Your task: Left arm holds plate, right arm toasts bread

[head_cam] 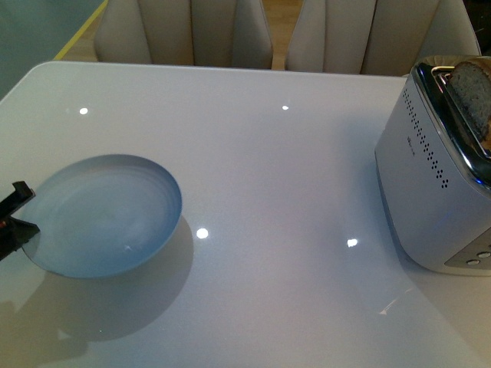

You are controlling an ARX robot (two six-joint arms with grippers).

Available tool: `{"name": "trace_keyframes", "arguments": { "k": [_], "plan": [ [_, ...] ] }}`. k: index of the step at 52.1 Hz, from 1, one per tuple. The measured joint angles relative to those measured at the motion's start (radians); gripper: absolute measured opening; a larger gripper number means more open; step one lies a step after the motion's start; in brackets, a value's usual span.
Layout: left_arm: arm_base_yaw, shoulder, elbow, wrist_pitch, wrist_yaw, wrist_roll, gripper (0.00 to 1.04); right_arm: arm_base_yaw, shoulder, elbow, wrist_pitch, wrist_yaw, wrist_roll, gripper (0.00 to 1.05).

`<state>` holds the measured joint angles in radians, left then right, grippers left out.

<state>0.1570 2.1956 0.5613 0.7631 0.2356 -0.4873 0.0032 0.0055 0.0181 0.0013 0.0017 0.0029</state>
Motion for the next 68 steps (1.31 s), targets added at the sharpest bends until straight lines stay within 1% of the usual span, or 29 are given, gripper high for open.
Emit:
{"name": "trace_keyframes", "arguments": {
  "k": [20,40,41,48,50,51,54,61,63,64,65,68],
  "plan": [
    [0.018,0.146,0.06,0.086,0.002,-0.002,0.03,0.0,0.0,0.0,0.0,0.0,0.0,0.96],
    [0.022,0.199,0.086,0.106,-0.001,-0.004,0.03,0.0,0.0,0.0,0.0,0.0,0.0,0.96],
    [0.022,0.199,0.086,0.106,-0.001,-0.006,0.04,0.0,0.0,0.0,0.0,0.0,0.0,0.96],
    [0.016,0.199,0.086,0.095,-0.005,-0.006,0.34,0.0,0.0,0.0,0.0,0.0,0.0,0.96],
    [0.016,0.199,0.086,0.093,-0.007,-0.006,0.41,0.0,0.0,0.0,0.0,0.0,0.0,0.96],
    [0.015,0.198,0.085,0.091,-0.008,-0.006,0.47,0.0,0.0,0.0,0.0,0.0,0.0,0.96],
    [0.015,0.187,0.083,0.085,-0.011,-0.006,0.57,0.0,0.0,0.0,0.0,0.0,0.0,0.96],
    [0.014,0.096,0.051,0.063,-0.04,-0.012,0.87,0.0,0.0,0.0,0.0,0.0,0.0,0.96],
    [0.013,0.068,0.044,0.056,-0.049,-0.012,0.92,0.0,0.0,0.0,0.0,0.0,0.0,0.96],
    [0.01,0.034,0.037,0.049,-0.052,-0.011,0.97,0.0,0.0,0.0,0.0,0.0,0.0,0.96],
    [0.008,0.012,0.032,0.042,-0.055,-0.009,0.99,0.0,0.0,0.0,0.0,0.0,0.0,0.96],
    [-0.008,-0.08,0.021,0.006,-0.074,-0.003,0.97,0.0,0.0,0.0,0.0,0.0,0.0,0.96]
  ]
}}
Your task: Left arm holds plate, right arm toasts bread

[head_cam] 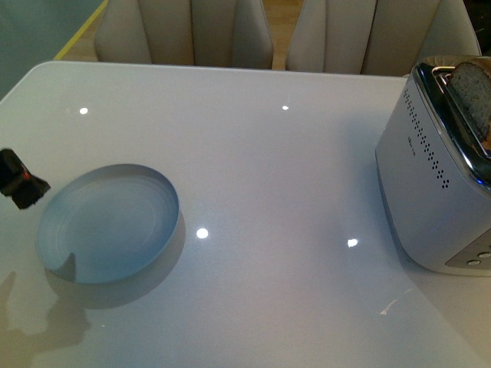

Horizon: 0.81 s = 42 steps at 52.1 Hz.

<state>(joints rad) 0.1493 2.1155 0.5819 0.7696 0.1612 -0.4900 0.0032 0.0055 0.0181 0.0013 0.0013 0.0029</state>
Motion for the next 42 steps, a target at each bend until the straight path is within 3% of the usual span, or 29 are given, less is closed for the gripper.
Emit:
{"name": "trace_keyframes", "arguments": {
  "k": [21,35,42],
  "plan": [
    [-0.163,-0.605,-0.008,-0.293,-0.264,-0.038,0.97,0.0,0.0,0.0,0.0,0.0,0.0,0.96],
    [-0.381,-0.814,0.021,-0.469,-0.482,-0.099,0.97,0.0,0.0,0.0,0.0,0.0,0.0,0.96],
    [-0.472,-0.855,0.045,-0.533,-0.546,-0.118,0.97,0.0,0.0,0.0,0.0,0.0,0.0,0.96]
  ]
}}
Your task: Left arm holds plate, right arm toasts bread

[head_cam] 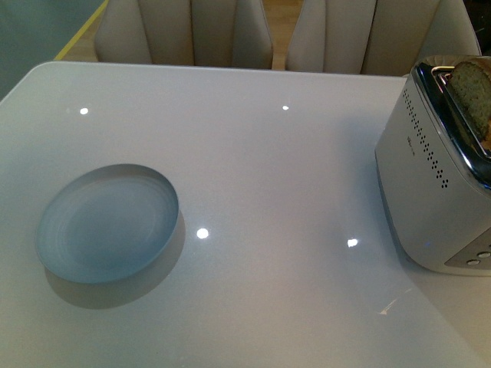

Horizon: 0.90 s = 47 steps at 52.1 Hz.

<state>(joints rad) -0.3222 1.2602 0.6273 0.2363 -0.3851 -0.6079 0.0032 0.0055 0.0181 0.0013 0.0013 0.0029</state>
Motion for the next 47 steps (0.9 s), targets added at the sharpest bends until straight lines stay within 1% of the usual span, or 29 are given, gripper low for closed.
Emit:
{"name": "trace_keyframes", "arguments": {
  "k": [5,14,16,17,18,20,21,24,25,27,31,32,36,37,40,42,43,47],
  "plan": [
    [-0.045,-0.015,0.021,-0.039,-0.027,-0.007,0.97,0.0,0.0,0.0,0.0,0.0,0.0,0.96],
    [-0.049,-0.017,0.023,-0.037,-0.032,-0.004,0.97,0.0,0.0,0.0,0.0,0.0,0.0,0.96],
    [-0.038,-0.015,-0.023,0.121,0.019,0.094,0.9,0.0,0.0,0.0,0.0,0.0,0.0,0.96],
    [-0.028,-0.019,-0.065,0.238,0.044,0.172,0.84,0.0,0.0,0.0,0.0,0.0,0.0,0.96],
    [-0.024,-0.023,-0.08,0.274,0.052,0.198,0.83,0.0,0.0,0.0,0.0,0.0,0.0,0.96],
    [-0.008,-0.04,-0.139,0.395,0.076,0.304,0.75,0.0,0.0,0.0,0.0,0.0,0.0,0.96],
    [-0.004,-0.047,-0.152,0.418,0.08,0.327,0.74,0.0,0.0,0.0,0.0,0.0,0.0,0.96],
    [0.026,-0.09,-0.221,0.51,0.103,0.444,0.63,0.0,0.0,0.0,0.0,0.001,0.0,0.96],
    [0.03,-0.098,-0.23,0.517,0.106,0.451,0.61,0.0,0.0,0.0,0.0,0.001,0.0,0.96],
    [0.053,-0.138,-0.271,0.531,0.126,0.509,0.52,0.0,0.0,0.0,0.0,0.001,0.0,0.96],
    [0.087,-0.189,-0.329,0.534,0.157,0.554,0.38,0.0,0.0,0.0,0.0,0.0,0.0,0.96],
    [0.091,-0.195,-0.336,0.534,0.16,0.558,0.36,0.0,0.0,0.0,0.0,0.0,0.0,0.96],
    [0.12,-0.241,-0.385,0.529,0.187,0.576,0.22,0.0,0.0,0.0,0.0,0.0,0.0,0.96],
    [0.124,-0.248,-0.39,0.529,0.192,0.578,0.2,0.0,0.0,0.0,0.0,0.0,0.0,0.96],
    [0.142,-0.286,-0.419,0.521,0.211,0.585,0.1,0.0,0.0,0.0,0.0,0.0,0.0,0.96],
    [0.15,-0.305,-0.431,0.517,0.222,0.587,0.04,0.0,0.0,0.0,0.0,0.0,0.0,0.96],
    [0.156,-0.317,-0.439,0.513,0.229,0.586,0.03,0.0,0.0,0.0,0.0,0.0,0.0,0.96],
    [0.174,-0.359,-0.466,0.497,0.245,0.591,0.03,0.0,0.0,0.0,0.0,0.0,0.0,0.96]
  ]
}}
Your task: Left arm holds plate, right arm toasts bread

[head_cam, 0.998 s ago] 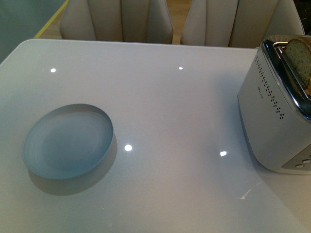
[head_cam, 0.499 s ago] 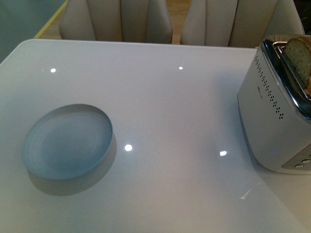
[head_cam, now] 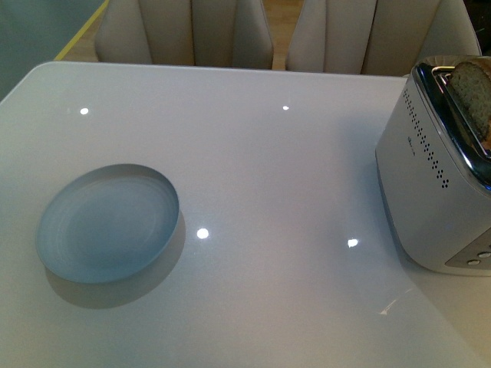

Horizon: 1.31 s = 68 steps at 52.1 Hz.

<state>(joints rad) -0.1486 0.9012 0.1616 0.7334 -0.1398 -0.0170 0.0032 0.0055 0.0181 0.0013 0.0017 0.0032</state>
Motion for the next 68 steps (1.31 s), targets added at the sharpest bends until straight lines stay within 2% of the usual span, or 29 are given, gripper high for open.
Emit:
{"name": "trace_keyframes", "arguments": {
  "k": [14,17,21,27,54,68],
  "plan": [
    [0.054,-0.151,-0.071,-0.082,0.049,0.002,0.03,0.0,0.0,0.0,0.0,0.0,0.0,0.96],
    [0.101,-0.189,-0.084,-0.108,0.121,0.004,0.03,0.0,0.0,0.0,0.0,0.0,0.0,0.96],
    [0.142,-0.247,-0.101,-0.147,0.13,0.005,0.03,0.0,0.0,0.0,0.0,0.0,0.0,0.96],
    [0.144,-0.304,-0.149,-0.149,0.138,0.006,0.03,0.0,0.0,0.0,0.0,0.0,0.0,0.96],
    [0.145,-0.602,-0.149,-0.434,0.14,0.006,0.03,0.0,0.0,0.0,0.0,0.0,0.0,0.96],
    [0.145,-0.7,-0.149,-0.532,0.14,0.006,0.03,0.0,0.0,0.0,0.0,0.0,0.0,0.96]
  ]
}}
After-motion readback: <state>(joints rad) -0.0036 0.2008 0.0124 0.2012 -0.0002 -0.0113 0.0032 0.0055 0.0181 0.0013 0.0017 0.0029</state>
